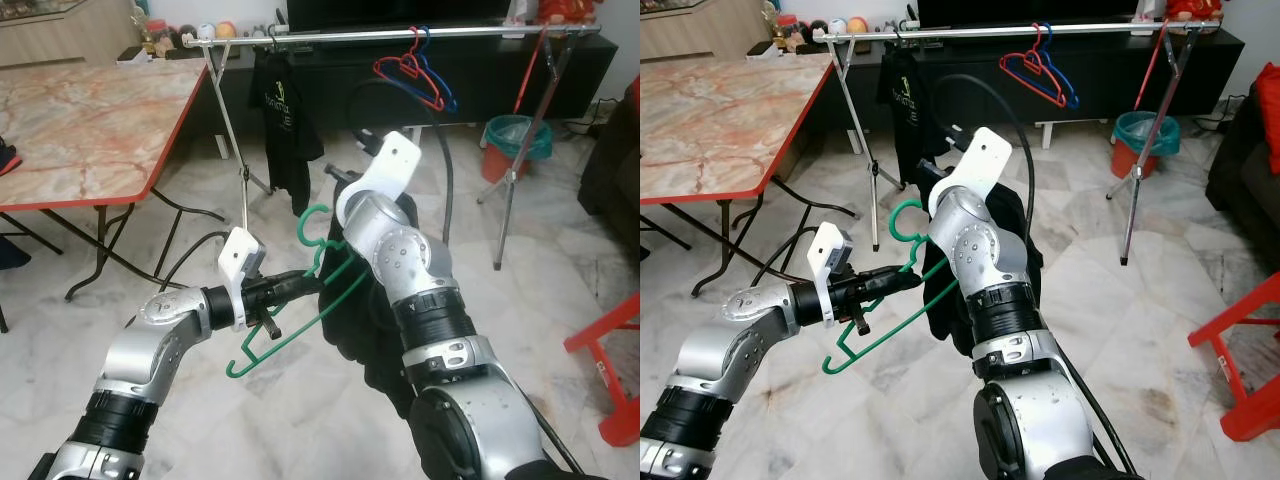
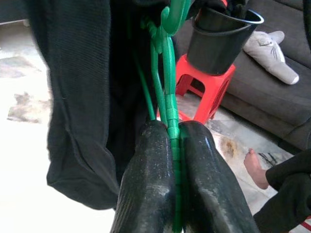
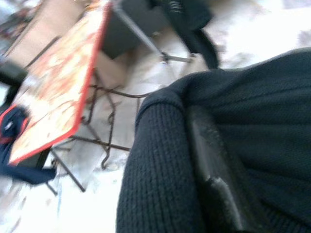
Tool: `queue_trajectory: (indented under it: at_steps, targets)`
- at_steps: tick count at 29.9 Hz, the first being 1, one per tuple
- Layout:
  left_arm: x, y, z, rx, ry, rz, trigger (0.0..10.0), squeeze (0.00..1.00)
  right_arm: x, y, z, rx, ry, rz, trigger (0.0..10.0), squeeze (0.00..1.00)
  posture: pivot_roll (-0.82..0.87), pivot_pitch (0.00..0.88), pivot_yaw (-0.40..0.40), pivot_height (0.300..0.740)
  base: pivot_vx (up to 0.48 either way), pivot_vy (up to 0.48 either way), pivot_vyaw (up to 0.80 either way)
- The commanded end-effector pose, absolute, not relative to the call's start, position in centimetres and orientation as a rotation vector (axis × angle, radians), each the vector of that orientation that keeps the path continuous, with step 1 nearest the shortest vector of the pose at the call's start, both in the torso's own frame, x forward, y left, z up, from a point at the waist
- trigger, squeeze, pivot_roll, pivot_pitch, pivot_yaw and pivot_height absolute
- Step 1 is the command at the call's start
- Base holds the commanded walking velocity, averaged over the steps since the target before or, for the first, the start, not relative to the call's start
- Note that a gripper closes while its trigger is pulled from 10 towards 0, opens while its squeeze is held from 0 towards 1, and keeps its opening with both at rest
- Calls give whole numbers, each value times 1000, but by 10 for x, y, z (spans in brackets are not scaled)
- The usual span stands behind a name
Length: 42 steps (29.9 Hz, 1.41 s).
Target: Hang hanger
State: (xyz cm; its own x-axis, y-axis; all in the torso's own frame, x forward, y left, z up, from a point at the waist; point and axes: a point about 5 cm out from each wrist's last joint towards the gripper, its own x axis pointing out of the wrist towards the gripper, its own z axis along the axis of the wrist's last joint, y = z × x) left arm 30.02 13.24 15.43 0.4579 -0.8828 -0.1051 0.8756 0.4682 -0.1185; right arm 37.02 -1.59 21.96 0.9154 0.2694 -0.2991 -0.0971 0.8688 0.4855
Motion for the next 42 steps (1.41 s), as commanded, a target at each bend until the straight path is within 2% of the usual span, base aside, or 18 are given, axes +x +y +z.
queue_trajectory:
  at_steps: [1, 5, 10, 16, 19, 34, 42]
  targets:
    - [295, 122, 158, -33, 147, -1159, 10000, 0, 338, 32, 194, 513, 455, 405, 10000, 0, -16, 5, 59, 740, 0, 0, 0]
    - [296, 124, 158, -28, 142, -1141, 10000, 0, 341, 24, 196, 447, 429, 402, 10000, 0, -18, 6, 57, 740, 0, 0, 0]
    - [307, 129, 156, 8, 137, -1028, 10000, 0, 341, 17, 192, 451, 445, 331, 10000, 0, -16, 7, 58, 740, 0, 0, 0]
    - [332, 148, 158, 43, 109, -754, 10000, 0, 329, 23, 191, 466, 457, 346, 10000, 0, -16, 9, 59, 740, 0, 0, 0]
    - [337, 151, 164, 30, 65, -696, 10000, 0, 320, 27, 189, 457, 475, 365, 10000, 0, -16, 9, 59, 740, 0, 0, 0]
    - [343, 152, 174, 6, -28, -646, 10000, 0, 306, 10, 173, 386, 526, 322, 10000, 0, -17, 10, 58, 740, 0, 0, 0]
    - [345, 152, 174, -6, -46, -627, 10000, 0, 289, -19, 159, 293, 554, 319, 10000, 0, -30, 15, 62, 740, 0, 0, 0]
